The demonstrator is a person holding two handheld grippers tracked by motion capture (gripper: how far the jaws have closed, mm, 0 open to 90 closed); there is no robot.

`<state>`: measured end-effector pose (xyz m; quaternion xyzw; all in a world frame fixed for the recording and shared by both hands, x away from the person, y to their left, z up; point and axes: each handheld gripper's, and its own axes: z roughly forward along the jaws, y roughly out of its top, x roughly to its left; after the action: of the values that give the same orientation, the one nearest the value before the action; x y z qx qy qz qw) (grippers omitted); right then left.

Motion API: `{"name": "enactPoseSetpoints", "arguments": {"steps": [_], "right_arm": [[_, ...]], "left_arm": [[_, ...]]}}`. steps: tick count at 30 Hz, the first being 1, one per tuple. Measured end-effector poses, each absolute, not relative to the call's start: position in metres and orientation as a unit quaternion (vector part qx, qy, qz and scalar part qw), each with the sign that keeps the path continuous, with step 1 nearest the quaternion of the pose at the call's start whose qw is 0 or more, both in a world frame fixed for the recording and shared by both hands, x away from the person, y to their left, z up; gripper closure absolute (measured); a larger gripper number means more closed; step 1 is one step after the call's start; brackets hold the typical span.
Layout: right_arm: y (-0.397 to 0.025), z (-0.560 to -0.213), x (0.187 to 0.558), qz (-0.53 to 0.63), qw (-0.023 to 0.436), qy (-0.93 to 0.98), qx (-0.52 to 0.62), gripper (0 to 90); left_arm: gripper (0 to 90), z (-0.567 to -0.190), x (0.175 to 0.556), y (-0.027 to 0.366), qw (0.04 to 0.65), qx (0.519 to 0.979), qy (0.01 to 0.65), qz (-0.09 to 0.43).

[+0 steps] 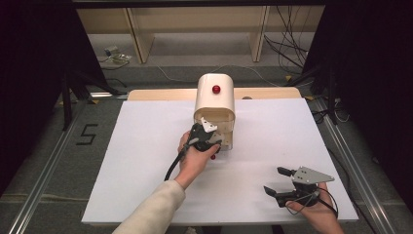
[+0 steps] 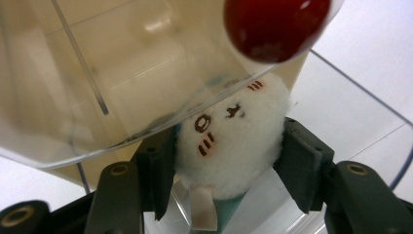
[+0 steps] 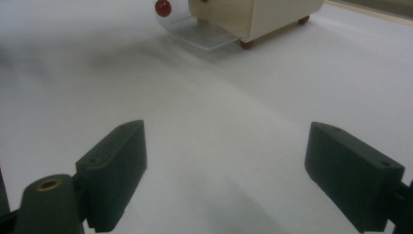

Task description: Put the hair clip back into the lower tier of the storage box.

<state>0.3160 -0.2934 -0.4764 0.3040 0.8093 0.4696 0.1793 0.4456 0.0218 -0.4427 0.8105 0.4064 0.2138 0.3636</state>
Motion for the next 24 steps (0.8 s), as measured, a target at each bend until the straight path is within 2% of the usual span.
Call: {"name": "enactPoseSetpoints", "arguments": {"steps": [18, 24], "right_arm": [[-0.2931, -0.4767, 0.3161, 0.47, 0.178, 0.809, 0.304, 16.3], [-0.2931, -0.4769, 0.3163, 0.47, 0.178, 0.809, 0.304, 16.2]], "left_arm": [[41.2, -0.4465, 0.447, 0.0218, 0.342, 0.821, 0.402, 0.218], [36.7, -0.4454, 0.4468, 0.0222, 0.343, 0.82, 0.403, 0.22]]}}
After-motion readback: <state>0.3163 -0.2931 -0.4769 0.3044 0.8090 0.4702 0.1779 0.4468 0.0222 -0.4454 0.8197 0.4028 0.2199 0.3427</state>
